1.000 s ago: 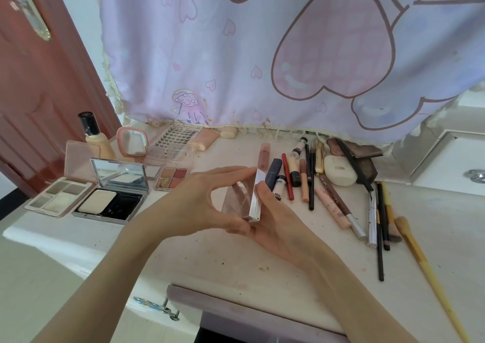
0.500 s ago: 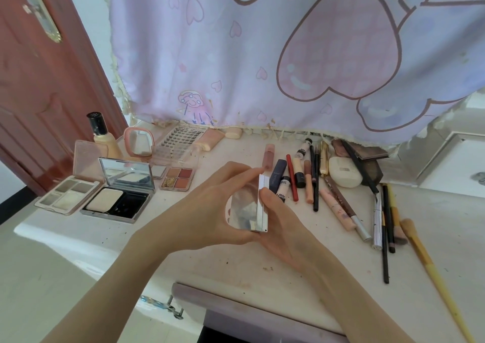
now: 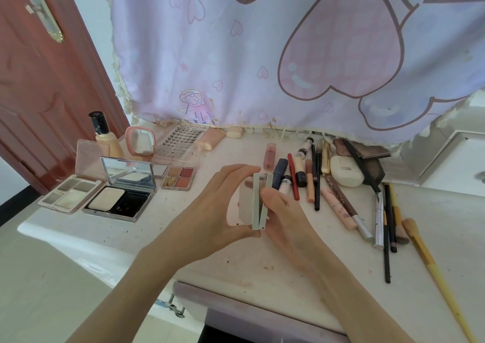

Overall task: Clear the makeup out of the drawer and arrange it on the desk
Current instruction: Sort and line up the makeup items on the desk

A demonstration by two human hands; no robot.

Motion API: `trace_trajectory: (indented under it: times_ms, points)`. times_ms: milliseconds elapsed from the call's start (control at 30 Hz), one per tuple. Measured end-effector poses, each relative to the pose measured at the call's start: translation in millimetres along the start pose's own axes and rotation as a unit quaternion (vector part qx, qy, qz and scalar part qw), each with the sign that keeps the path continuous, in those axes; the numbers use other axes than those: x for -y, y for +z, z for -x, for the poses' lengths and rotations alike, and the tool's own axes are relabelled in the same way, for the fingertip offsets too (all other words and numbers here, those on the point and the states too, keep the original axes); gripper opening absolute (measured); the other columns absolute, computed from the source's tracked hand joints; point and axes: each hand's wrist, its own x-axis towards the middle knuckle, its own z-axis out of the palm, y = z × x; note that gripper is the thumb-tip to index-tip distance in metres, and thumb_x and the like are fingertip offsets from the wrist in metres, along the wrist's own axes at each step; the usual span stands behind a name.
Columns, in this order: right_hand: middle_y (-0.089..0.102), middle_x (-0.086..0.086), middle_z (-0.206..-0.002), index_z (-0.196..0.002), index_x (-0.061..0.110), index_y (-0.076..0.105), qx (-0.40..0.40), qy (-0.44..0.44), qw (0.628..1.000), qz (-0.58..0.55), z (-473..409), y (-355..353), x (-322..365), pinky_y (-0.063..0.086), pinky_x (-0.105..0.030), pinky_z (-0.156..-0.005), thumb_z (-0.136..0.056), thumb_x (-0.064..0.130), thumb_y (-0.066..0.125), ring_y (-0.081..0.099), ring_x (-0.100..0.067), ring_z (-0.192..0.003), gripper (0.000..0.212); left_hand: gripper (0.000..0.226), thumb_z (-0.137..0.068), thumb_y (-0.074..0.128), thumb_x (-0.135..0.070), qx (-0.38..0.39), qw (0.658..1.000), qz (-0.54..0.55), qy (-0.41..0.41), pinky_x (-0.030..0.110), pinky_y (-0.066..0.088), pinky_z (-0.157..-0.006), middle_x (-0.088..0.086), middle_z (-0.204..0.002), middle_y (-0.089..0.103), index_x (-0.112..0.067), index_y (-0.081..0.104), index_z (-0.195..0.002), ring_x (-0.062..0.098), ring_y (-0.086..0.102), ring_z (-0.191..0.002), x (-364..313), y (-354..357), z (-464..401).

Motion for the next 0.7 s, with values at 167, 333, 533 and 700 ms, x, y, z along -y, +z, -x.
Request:
trace_trajectory:
  times_ms: [167,333,533,700]
  points:
    - [0.065,-0.007,-0.116,-0.12,0.012,0.057,-0.019,-0.019,0.999,-0.03,-1.2,-2.5,-1.9,0.049,-0.032,-0.091,-0.073,0.03,0.069,0.063,-0.019,-0.107,0.052,0.073,-0.064,0.071,-0.048,0.018,0.988,0.149,-0.045,0.015,0.036,-0.103,-0.025,-0.146,0.022,-0.055,0.033,-0.127,-0.006,0.03,-0.132,1.7,-3.9,4.8]
    - [0.064,-0.004,-0.113,-0.123,0.011,0.05,-0.048,-0.016,0.998,-0.045,-2.4,1.0,-6.5,0.044,-0.043,-0.103,-0.067,0.018,0.071,0.061,-0.022,-0.112,0.06,0.02,-0.082,0.067,-0.029,-0.089,0.956,0.253,-0.117,0.01,0.047,-0.082,-0.013,-0.124,0.054,-0.031,0.057,-0.1,-0.012,0.055,-0.105,2.1,-8.0,4.9]
    - [0.054,0.005,-0.121,-0.132,0.024,0.035,-0.061,-0.032,0.993,0.096,-0.9,11.2,-17.3,0.05,-0.014,-0.085,-0.079,0.002,0.069,0.055,-0.006,-0.115,0.067,0.026,-0.087,0.058,-0.003,-0.115,0.947,0.236,-0.187,0.013,0.051,-0.075,-0.014,-0.085,0.073,-0.025,0.061,-0.1,0.001,0.066,-0.082,12.9,-20.9,8.3]
    - [0.056,0.024,-0.114,-0.117,0.037,0.043,-0.016,-0.058,0.973,0.221,-0.1,19.4,-30.1,0.044,-0.018,-0.098,-0.08,0.009,0.072,0.056,0.008,-0.108,0.054,0.042,-0.089,0.053,0.004,-0.107,0.97,0.156,-0.155,0.008,0.044,-0.087,-0.032,-0.092,0.067,-0.035,0.058,-0.103,-0.009,0.059,-0.101,28.7,-30.7,6.3]
